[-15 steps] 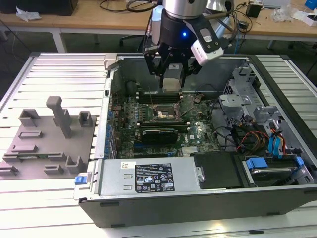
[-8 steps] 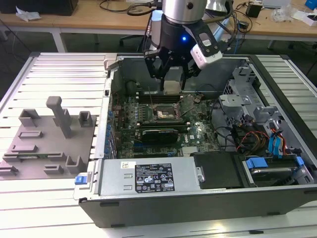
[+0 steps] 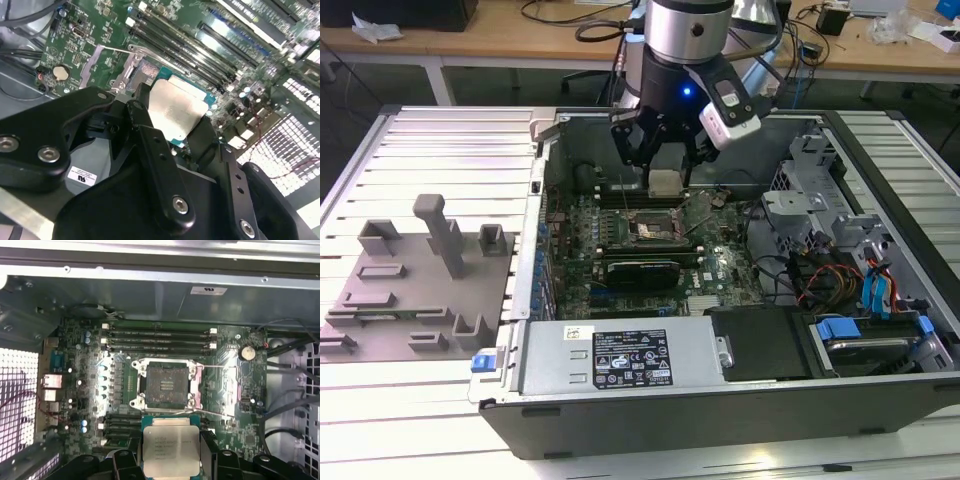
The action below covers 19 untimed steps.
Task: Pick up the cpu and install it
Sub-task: 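Pick up the cpu and move it towards the insertion slot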
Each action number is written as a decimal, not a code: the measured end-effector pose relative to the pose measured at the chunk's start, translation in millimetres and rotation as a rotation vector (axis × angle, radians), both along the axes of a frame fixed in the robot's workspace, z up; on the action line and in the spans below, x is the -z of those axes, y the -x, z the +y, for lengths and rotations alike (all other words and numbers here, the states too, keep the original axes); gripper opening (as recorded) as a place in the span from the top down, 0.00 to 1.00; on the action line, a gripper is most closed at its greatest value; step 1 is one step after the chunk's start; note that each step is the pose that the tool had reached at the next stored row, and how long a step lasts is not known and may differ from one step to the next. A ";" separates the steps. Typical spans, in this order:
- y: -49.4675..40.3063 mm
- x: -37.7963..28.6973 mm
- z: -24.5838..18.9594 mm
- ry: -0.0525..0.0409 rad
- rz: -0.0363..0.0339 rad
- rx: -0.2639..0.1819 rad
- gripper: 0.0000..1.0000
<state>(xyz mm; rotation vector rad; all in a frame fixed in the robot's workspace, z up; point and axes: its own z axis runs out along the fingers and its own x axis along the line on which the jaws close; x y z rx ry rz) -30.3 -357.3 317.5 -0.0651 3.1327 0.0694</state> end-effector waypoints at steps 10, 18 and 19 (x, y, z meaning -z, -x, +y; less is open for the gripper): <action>2.8 17.5 22.9 0.0001 -0.0135 0.000 0.45; 8.8 32.5 25.8 0.0009 -0.0252 -0.003 0.45; 8.9 33.4 27.7 0.0010 -0.0253 -0.003 0.45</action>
